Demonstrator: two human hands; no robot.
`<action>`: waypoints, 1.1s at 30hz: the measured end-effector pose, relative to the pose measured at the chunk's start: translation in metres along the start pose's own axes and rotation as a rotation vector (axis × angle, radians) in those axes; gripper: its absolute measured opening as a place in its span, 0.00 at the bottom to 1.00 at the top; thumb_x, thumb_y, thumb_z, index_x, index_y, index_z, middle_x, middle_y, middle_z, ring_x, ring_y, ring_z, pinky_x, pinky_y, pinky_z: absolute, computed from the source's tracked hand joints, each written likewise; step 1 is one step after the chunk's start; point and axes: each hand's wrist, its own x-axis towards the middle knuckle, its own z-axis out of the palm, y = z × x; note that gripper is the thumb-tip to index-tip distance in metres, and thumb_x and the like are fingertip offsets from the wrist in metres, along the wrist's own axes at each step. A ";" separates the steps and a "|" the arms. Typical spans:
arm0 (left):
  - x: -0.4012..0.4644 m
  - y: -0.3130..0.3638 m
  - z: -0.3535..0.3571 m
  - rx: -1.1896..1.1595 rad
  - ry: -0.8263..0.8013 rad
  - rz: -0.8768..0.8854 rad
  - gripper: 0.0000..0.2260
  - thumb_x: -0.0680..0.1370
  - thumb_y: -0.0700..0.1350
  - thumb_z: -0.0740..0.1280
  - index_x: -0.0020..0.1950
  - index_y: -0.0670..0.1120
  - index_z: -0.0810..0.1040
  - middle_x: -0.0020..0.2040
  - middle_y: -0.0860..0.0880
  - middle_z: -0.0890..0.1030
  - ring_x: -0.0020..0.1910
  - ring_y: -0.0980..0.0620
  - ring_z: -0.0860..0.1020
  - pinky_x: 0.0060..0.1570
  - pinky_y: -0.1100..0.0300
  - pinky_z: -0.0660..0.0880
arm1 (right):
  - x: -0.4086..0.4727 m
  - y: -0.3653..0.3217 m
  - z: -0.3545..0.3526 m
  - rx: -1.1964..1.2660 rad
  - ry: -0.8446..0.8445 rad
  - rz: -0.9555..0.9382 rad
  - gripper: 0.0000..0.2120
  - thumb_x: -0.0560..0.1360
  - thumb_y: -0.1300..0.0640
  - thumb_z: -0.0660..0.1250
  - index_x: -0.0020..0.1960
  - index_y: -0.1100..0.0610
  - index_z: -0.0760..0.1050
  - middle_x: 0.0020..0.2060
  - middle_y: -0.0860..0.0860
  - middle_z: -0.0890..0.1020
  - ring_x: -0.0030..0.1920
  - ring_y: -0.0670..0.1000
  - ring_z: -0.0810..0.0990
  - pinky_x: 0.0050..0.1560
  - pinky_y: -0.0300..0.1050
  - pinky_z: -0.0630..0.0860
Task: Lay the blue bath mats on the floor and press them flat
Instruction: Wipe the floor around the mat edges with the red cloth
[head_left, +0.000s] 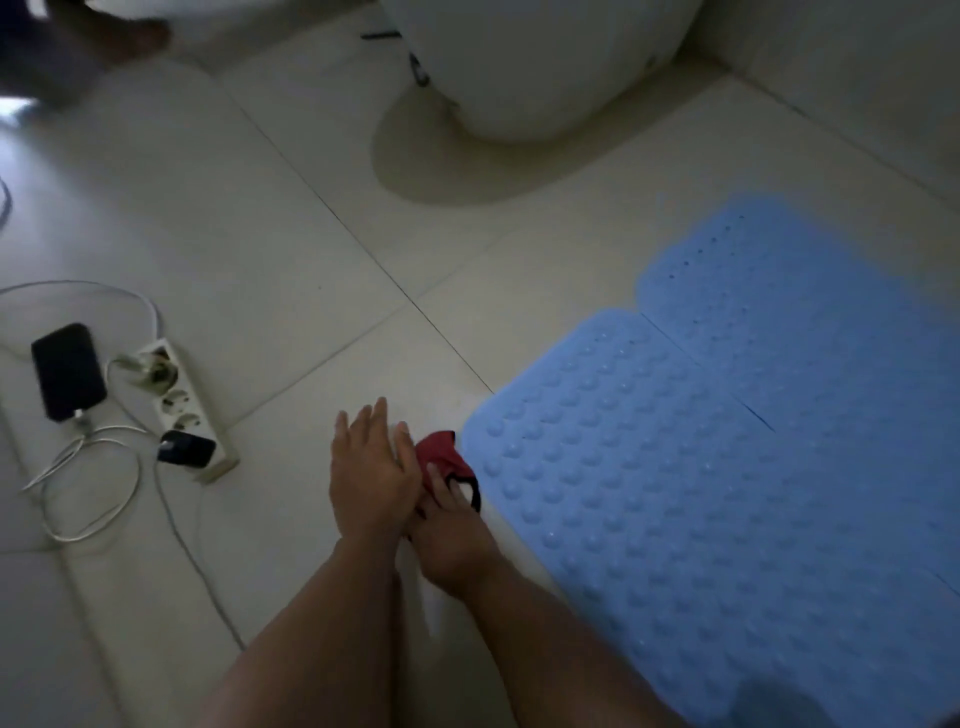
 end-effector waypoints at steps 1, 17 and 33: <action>0.002 -0.007 -0.004 0.011 0.010 -0.011 0.27 0.84 0.57 0.50 0.80 0.48 0.68 0.78 0.46 0.70 0.83 0.46 0.57 0.78 0.44 0.62 | 0.012 0.004 -0.009 -0.015 -0.002 -0.002 0.29 0.80 0.57 0.49 0.81 0.56 0.55 0.81 0.59 0.56 0.80 0.67 0.46 0.78 0.68 0.49; 0.008 0.032 0.096 0.247 -0.279 0.596 0.33 0.80 0.55 0.58 0.81 0.39 0.63 0.82 0.35 0.59 0.81 0.30 0.56 0.73 0.34 0.68 | 0.082 0.182 -0.157 -0.125 0.102 0.422 0.26 0.81 0.58 0.56 0.79 0.56 0.61 0.81 0.58 0.53 0.81 0.64 0.49 0.79 0.61 0.46; 0.015 0.071 0.164 0.331 -0.393 0.682 0.57 0.66 0.84 0.57 0.81 0.42 0.65 0.83 0.39 0.60 0.81 0.35 0.56 0.77 0.39 0.49 | 0.084 0.317 -0.217 -0.061 0.162 0.611 0.32 0.80 0.59 0.59 0.82 0.56 0.51 0.82 0.58 0.48 0.80 0.66 0.46 0.76 0.67 0.55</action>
